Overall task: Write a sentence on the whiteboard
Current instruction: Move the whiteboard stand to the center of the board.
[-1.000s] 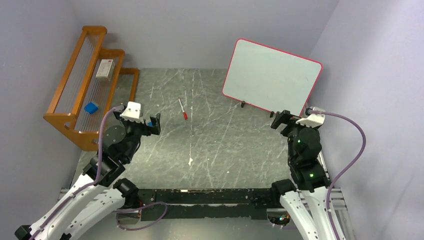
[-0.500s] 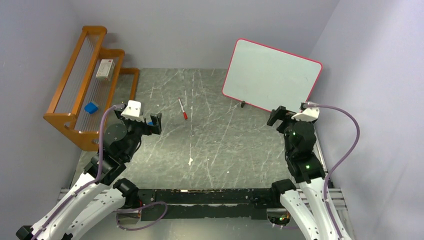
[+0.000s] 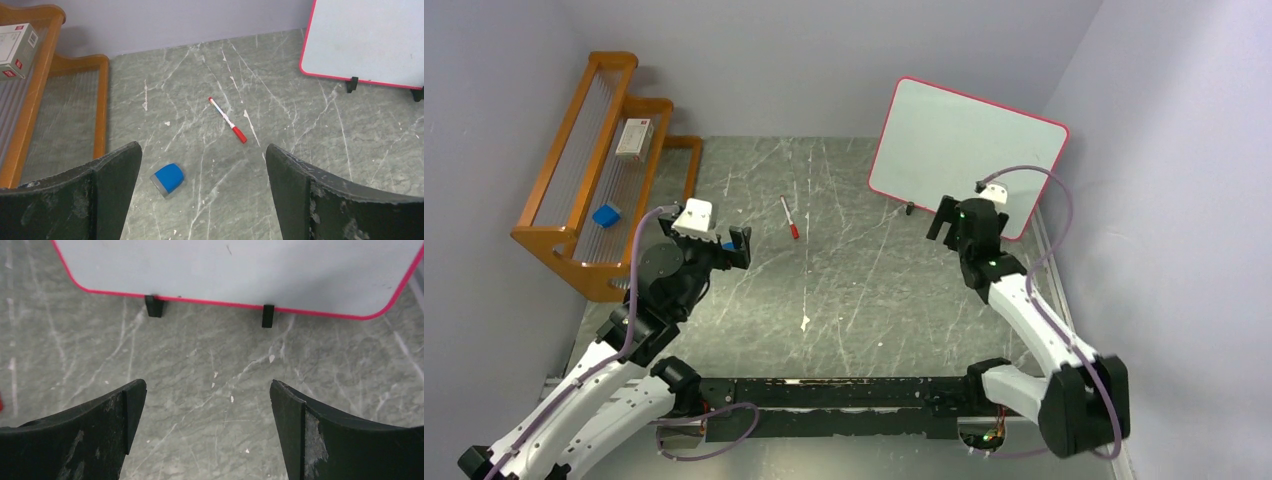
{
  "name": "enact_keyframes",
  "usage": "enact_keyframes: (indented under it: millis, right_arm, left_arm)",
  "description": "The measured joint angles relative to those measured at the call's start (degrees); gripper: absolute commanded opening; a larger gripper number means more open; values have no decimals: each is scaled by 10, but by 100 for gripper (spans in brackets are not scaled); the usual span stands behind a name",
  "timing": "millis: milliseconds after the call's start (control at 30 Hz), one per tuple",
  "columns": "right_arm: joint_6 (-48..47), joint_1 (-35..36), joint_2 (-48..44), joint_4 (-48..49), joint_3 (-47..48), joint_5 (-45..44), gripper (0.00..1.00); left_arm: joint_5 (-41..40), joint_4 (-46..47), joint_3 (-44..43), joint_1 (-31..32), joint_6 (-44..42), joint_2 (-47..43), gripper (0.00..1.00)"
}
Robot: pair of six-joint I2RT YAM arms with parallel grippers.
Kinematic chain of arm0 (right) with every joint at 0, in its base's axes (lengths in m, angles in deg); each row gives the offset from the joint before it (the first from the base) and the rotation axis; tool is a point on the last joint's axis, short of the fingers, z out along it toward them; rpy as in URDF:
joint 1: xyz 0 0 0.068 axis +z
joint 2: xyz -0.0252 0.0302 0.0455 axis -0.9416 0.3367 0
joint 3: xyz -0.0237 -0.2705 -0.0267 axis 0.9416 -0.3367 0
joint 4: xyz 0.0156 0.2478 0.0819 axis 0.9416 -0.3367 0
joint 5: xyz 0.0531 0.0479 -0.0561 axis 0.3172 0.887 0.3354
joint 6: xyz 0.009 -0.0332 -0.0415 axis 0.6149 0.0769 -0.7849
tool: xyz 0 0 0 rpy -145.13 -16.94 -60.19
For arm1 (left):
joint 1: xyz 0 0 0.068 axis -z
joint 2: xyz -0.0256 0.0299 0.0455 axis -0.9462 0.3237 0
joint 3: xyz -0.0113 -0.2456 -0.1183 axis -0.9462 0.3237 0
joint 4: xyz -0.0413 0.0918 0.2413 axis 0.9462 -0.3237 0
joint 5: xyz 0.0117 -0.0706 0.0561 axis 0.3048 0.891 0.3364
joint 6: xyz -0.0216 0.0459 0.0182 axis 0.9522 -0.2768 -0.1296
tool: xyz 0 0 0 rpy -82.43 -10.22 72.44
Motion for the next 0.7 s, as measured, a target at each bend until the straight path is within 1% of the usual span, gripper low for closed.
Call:
enact_keyframes:
  millis: [167, 333, 500, 633, 700]
  right_arm:
    - [13, 30, 132, 62, 10, -18, 96]
    - [36, 57, 260, 104, 65, -35, 89]
    - [49, 67, 376, 125, 147, -66, 76]
    - [58, 81, 454, 122, 213, -89, 61]
    - [63, 86, 480, 118, 234, -98, 57]
  left_arm:
    - [0, -2, 0, -1, 0, 9, 98]
    - [-3, -1, 0, -2, 0, 4, 98]
    - [-3, -1, 0, -4, -1, 0, 98]
    - [-2, -1, 0, -6, -2, 0, 98]
    - [-2, -1, 0, -7, -2, 0, 98]
